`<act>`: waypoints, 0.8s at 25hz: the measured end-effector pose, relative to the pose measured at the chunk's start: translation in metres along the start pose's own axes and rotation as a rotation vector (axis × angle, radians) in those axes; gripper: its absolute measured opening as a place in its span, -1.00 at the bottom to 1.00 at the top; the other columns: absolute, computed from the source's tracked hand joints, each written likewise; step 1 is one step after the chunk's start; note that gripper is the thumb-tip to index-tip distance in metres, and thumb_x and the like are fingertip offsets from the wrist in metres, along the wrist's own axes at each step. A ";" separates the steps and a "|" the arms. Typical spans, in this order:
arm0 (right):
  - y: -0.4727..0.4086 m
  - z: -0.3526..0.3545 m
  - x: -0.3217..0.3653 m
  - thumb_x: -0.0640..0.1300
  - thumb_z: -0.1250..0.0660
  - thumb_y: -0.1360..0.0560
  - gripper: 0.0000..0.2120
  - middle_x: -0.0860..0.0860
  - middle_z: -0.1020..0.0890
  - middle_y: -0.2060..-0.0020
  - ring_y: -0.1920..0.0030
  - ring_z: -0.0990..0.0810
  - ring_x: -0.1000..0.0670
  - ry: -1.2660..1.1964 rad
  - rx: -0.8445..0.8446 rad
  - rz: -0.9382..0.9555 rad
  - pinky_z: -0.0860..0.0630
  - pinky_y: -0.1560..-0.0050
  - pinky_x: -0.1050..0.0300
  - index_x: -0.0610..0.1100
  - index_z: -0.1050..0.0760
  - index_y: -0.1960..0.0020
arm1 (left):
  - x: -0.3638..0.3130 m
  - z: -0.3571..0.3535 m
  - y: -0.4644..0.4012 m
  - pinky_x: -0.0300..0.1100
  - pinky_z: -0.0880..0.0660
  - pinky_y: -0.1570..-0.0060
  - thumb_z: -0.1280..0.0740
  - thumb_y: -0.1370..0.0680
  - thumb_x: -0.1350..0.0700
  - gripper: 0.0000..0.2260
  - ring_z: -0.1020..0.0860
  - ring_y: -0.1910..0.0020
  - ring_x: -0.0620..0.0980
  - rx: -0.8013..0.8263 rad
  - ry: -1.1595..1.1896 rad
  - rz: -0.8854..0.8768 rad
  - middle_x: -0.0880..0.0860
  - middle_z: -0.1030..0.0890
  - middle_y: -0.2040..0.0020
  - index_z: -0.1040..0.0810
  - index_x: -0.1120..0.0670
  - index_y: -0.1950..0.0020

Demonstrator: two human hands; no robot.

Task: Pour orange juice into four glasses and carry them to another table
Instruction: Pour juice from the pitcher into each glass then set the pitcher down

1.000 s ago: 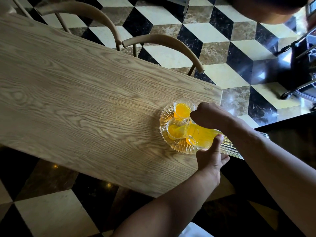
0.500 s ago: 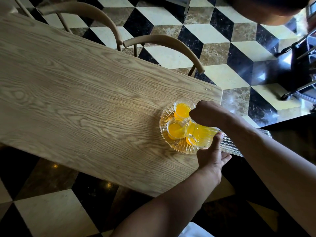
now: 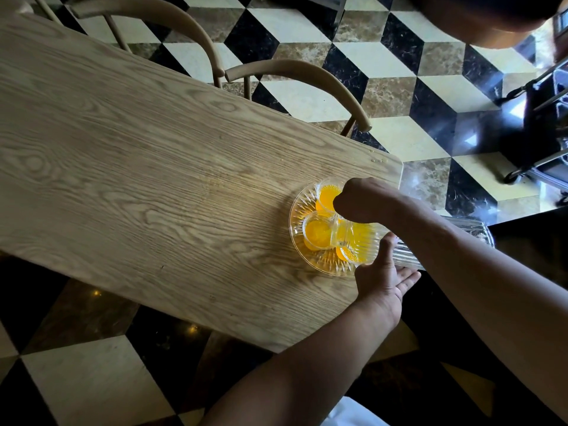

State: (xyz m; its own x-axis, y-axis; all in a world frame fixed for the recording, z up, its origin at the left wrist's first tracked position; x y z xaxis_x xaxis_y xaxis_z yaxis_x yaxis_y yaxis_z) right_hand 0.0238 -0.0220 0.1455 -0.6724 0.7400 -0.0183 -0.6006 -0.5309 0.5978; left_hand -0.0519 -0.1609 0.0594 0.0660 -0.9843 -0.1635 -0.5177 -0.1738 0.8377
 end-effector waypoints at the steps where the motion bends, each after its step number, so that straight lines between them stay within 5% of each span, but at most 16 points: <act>1: -0.001 0.000 0.003 -0.09 -0.17 -0.50 -0.75 -0.07 -0.46 0.37 0.40 -0.42 -0.04 0.010 0.002 0.009 -0.36 0.33 0.16 -0.14 -0.42 0.32 | -0.001 -0.001 -0.001 0.03 -0.72 0.08 -0.66 0.16 -0.39 -0.09 -0.71 0.39 -0.01 0.020 -0.003 -0.002 0.20 -0.64 0.16 -0.59 0.17 0.05; 3: -0.003 -0.001 0.009 -0.06 -0.16 -0.52 -0.72 -0.06 -0.44 0.37 0.40 -0.40 -0.03 0.048 0.010 0.034 -0.37 0.32 0.15 -0.12 -0.39 0.33 | 0.000 -0.001 -0.003 0.11 -0.69 -0.10 -0.64 -0.15 -0.25 -0.37 -0.72 0.38 -0.05 0.033 -0.002 0.018 0.19 -0.61 0.19 -0.59 0.18 0.04; 4: -0.005 -0.002 0.012 -0.05 -0.16 -0.53 -0.72 -0.06 -0.43 0.37 0.40 -0.39 -0.02 0.061 0.011 0.042 -0.37 0.32 0.15 -0.11 -0.38 0.33 | -0.002 0.000 -0.002 0.07 -0.70 -0.05 -0.61 -0.14 -0.23 -0.38 -0.73 0.35 -0.06 0.024 -0.003 0.029 0.21 -0.62 0.16 -0.59 0.18 0.04; 7: -0.007 -0.002 0.019 -0.07 -0.17 -0.52 -0.74 -0.08 -0.47 0.34 0.39 -0.41 -0.02 0.082 0.015 0.052 -0.37 0.33 0.15 -0.11 -0.39 0.32 | -0.008 0.003 0.002 -0.06 -0.71 0.20 -0.69 0.00 -0.30 -0.18 -0.72 0.38 0.00 -0.016 0.014 0.032 0.30 -0.67 -0.01 -0.60 0.20 -0.04; 10: -0.005 0.000 0.024 -0.06 -0.16 -0.53 -0.74 -0.07 -0.47 0.32 0.38 -0.41 -0.01 0.107 0.015 0.051 -0.36 0.34 0.16 -0.09 -0.38 0.31 | -0.006 0.005 0.002 -0.06 -0.70 0.26 -0.61 0.42 -0.38 0.15 -0.74 0.31 0.05 -0.025 0.033 0.042 0.28 -0.67 0.01 -0.59 0.20 -0.04; 14: 0.000 0.004 0.026 -0.08 -0.16 -0.54 -0.74 -0.03 -0.42 0.34 0.38 -0.39 0.00 0.084 0.007 0.035 -0.31 0.41 0.19 -0.09 -0.36 0.31 | -0.010 0.006 0.000 0.01 -0.73 0.13 -0.63 0.23 -0.39 0.03 -0.73 0.32 0.03 -0.005 0.021 0.014 0.27 -0.65 0.03 -0.58 0.21 -0.04; 17: -0.001 0.003 0.027 -0.10 -0.16 -0.52 -0.75 -0.04 -0.41 0.36 0.40 -0.38 -0.01 0.106 0.006 0.035 -0.31 0.41 0.19 -0.11 -0.35 0.33 | -0.012 0.008 0.003 -0.09 -0.68 0.37 -0.59 0.41 -0.40 0.22 -0.71 0.42 0.00 0.000 0.003 0.002 0.23 -0.67 0.15 -0.56 0.23 -0.12; 20: -0.003 -0.005 0.029 -0.11 -0.14 -0.50 -0.76 -0.05 -0.44 0.35 0.42 -0.37 0.00 0.165 0.027 0.046 -0.34 0.39 0.18 -0.10 -0.34 0.34 | -0.009 0.005 0.007 -0.14 -0.63 0.48 -0.60 0.21 -0.37 0.17 -0.69 0.48 -0.01 0.016 0.028 0.012 0.24 -0.73 0.20 -0.51 0.26 -0.25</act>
State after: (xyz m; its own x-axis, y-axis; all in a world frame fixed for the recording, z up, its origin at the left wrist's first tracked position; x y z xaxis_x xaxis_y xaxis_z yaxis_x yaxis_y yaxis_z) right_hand 0.0038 -0.0012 0.1395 -0.7622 0.6360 -0.1207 -0.5572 -0.5496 0.6225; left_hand -0.0608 -0.1527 0.0641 0.0831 -0.9869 -0.1383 -0.5319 -0.1613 0.8313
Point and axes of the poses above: each hand's wrist, its own y-axis away from the middle knuckle, its own z-axis out of the back of the hand, x = y × z, the point moved 9 cm from there along -y, towards the middle knuckle
